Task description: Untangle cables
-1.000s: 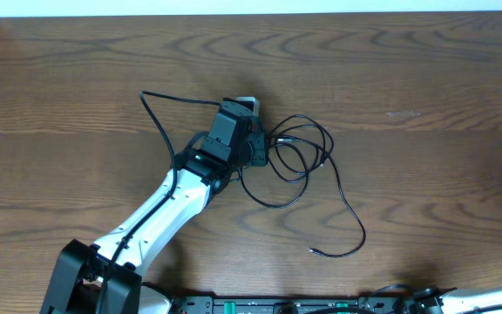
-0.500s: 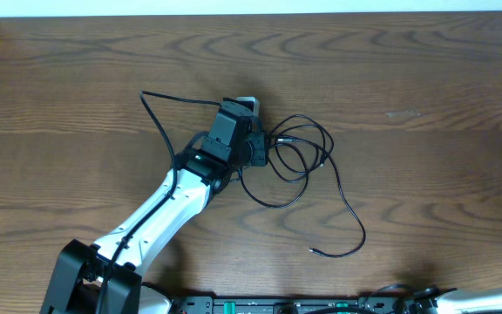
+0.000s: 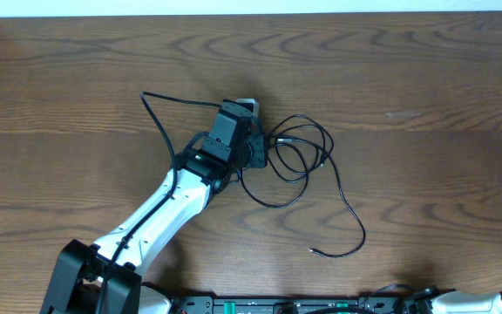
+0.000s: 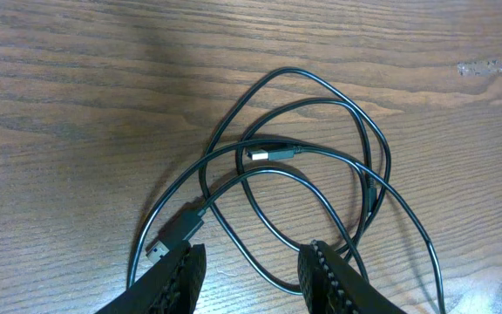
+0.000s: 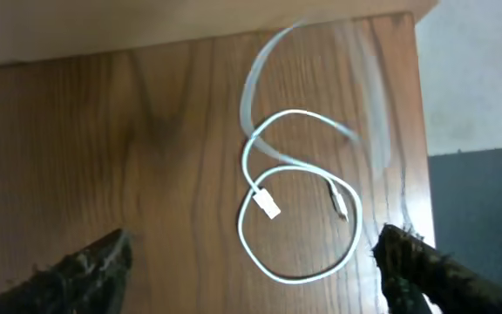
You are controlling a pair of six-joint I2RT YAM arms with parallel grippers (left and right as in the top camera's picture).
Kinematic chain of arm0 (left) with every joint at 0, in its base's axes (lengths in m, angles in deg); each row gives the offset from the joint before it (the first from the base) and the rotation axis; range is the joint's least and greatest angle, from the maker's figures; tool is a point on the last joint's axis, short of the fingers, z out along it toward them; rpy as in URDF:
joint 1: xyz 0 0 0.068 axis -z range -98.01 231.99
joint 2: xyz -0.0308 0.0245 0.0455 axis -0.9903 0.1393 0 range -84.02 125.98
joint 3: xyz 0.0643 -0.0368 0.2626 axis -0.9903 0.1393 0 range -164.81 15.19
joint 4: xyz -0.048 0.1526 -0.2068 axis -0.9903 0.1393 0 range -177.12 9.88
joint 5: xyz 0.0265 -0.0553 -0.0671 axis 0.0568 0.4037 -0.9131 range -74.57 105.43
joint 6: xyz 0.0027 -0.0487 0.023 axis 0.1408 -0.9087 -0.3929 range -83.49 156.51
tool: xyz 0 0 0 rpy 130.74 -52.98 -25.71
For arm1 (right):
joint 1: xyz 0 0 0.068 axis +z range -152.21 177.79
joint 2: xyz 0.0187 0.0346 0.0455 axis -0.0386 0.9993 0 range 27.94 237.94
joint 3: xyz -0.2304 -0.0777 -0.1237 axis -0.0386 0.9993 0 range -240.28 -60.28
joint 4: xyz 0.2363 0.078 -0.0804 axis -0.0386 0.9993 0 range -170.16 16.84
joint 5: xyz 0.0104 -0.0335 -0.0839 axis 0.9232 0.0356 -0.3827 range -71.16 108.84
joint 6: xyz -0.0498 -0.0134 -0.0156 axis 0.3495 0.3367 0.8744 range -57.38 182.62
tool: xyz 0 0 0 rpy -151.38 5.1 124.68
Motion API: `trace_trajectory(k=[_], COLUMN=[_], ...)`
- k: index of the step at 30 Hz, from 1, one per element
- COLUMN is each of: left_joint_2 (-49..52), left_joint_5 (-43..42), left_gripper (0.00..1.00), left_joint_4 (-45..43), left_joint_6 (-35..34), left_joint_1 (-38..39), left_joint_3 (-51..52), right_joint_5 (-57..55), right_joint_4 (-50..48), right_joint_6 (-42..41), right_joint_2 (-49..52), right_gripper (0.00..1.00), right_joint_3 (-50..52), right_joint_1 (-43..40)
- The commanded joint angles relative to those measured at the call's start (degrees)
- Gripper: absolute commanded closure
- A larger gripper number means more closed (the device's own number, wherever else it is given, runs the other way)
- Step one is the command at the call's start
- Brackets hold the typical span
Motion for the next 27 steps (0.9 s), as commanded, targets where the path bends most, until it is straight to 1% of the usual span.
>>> trace_trajectory(k=[1, 8, 12, 15, 17, 18, 24, 27], left_joint_2=[-0.94, -0.94, -0.94, -0.94, -0.94, -0.96, -1.03, -1.31], left_joint_5=[0.13, 0.11, 0.11, 0.13, 0.61, 0.74, 0.81, 0.79], left_gripper=[0.60, 0.60, 0.60, 0.60, 0.56, 0.56, 0.54, 0.52], left_joint_4=[0.04, 0.13, 0.15, 0.33, 0.09, -0.22, -2.49, -3.52], left_joint_6=[0.96, 0.96, 0.96, 1.25, 2.86, 3.37, 4.00, 4.33], left_joint_1=[-0.09, -0.09, -0.09, -0.09, -0.15, -0.26, -0.37, -0.52], left_joint_3=[0.61, 0.61, 0.61, 0.61, 0.61, 0.61, 0.61, 0.57], right_joint_5=[0.26, 0.07, 0.07, 1.20, 3.13, 3.15, 4.02, 3.87], right_joint_4=[-0.76, -0.59, 0.00, 0.66, 0.66, 0.59, -0.52, -0.68], right_joint_6=[0.87, 1.07, 1.07, 1.01, 1.01, 1.01, 3.26, 4.70], right_joint_2=[-0.37, -0.37, -0.37, -0.50, -1.27, -1.75, -5.53, -7.37], right_gripper=[0.13, 0.12, 0.09, 0.09, 0.08, 0.08, 0.06, 0.02], right_joint_3=[0.13, 0.13, 0.13, 0.13, 0.13, 0.13, 0.13, 0.13], right_joint_1=[1.33, 1.88, 1.88, 2.08, 2.95, 3.34, 8.66, 12.96])
